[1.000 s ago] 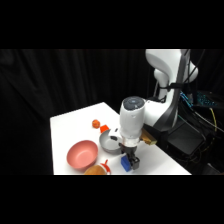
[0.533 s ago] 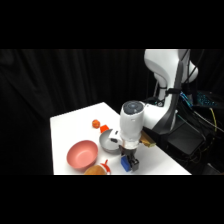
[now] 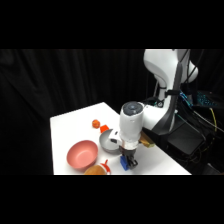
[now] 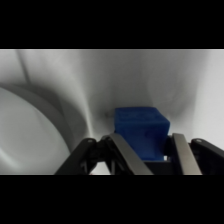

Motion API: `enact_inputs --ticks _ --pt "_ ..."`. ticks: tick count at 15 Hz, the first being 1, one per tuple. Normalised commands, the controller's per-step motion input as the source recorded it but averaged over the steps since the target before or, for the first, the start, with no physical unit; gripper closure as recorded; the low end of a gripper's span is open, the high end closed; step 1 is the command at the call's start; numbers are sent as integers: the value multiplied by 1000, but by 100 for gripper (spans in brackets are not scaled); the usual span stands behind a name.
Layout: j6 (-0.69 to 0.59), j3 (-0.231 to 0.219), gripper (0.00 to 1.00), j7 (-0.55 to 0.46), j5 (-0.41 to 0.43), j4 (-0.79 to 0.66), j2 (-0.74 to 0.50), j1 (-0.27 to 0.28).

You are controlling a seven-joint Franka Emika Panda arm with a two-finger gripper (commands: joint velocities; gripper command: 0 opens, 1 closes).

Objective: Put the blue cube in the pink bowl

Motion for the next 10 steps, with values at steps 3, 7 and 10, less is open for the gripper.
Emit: enact_inputs --ticks 3,7,10 --pt "-298 23 77 -166 89 13 -214 23" --pt "-449 84 77 -188 85 11 -344 -21" --pt "-447 101 77 -188 59 5 -384 -79"
